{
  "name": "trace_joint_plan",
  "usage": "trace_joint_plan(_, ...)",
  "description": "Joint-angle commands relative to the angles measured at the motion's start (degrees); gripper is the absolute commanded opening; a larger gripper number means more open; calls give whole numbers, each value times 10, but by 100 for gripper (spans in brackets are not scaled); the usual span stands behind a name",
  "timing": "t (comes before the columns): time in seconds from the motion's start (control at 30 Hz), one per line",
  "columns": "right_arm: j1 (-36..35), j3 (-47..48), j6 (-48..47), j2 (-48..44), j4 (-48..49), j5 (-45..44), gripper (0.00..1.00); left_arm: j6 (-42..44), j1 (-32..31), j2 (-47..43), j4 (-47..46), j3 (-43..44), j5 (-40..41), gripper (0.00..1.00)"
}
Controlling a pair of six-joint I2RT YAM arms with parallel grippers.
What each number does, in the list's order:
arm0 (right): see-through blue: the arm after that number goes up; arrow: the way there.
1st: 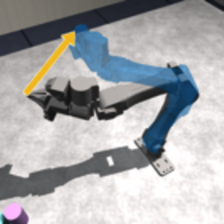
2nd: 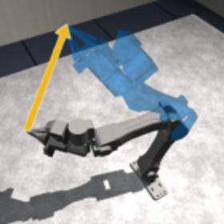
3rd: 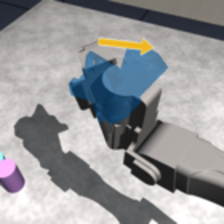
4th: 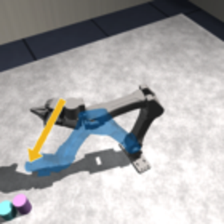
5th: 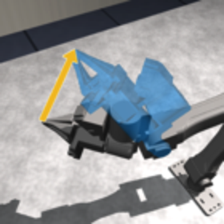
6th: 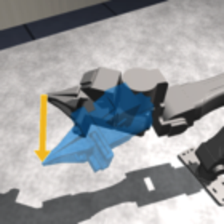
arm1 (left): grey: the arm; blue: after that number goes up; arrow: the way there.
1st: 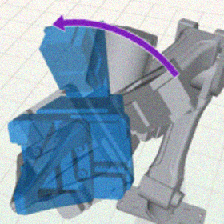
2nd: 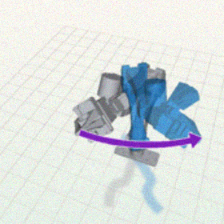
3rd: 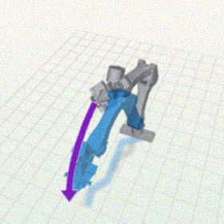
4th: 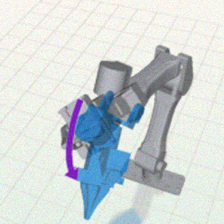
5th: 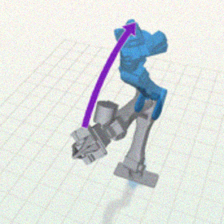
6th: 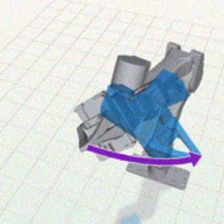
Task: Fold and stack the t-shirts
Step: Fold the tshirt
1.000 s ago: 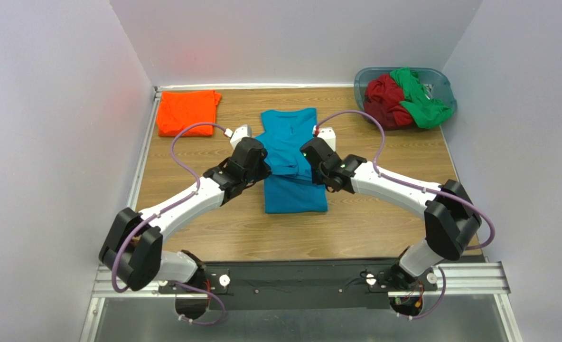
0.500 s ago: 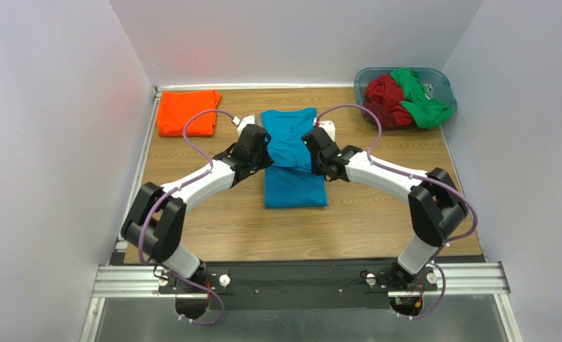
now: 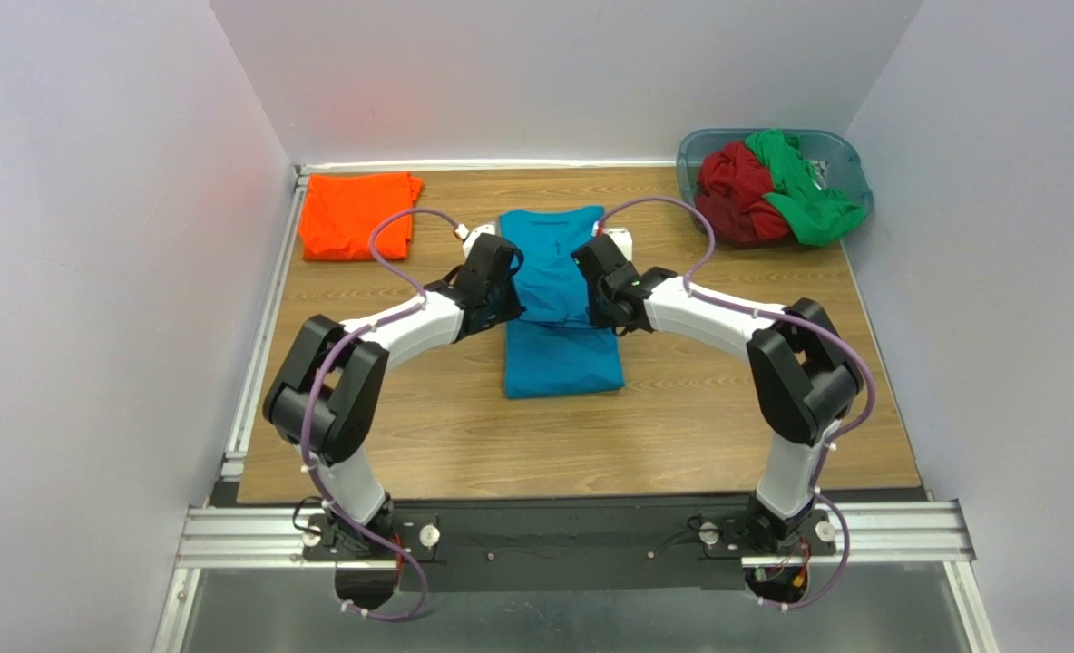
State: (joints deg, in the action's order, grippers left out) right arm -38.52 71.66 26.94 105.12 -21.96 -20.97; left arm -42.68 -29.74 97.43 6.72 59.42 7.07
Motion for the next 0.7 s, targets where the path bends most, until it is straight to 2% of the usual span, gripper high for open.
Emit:
trace_joint_plan(0.0, 13, 27, 3, 25, 8, 5, 33, 17, 6, 15, -3, 29, -6, 21)
trace_joint_plan(0.03, 13, 30, 3, 26, 8, 6, 44, 17, 6, 15, -3, 32, -5, 27)
trace_joint_plan(0.07, 13, 33, 1, 27, 8, 7, 52, 18, 6, 14, 1, 34, -4, 42)
trace_joint_plan(0.13, 13, 37, 0, 20, 7, 13, 84, 19, 6, 4, 4, 38, -1, 59)
trace_joint_plan(0.17, 13, 37, -2, 16, 8, 18, 100, 18, 6, -9, 4, 37, -1, 76)
trace_joint_plan(0.2, 13, 36, -2, 12, 8, 21, 100, 17, 6, -15, 4, 33, -1, 83)
trace_joint_plan(0.37, 14, 9, -2, -32, 8, 55, 100, 9, 6, -64, -3, -3, -13, 95)
trace_joint_plan(0.67, 13, -62, -22, -112, 16, 179, 100, -28, 5, -184, -19, -119, -29, 98)
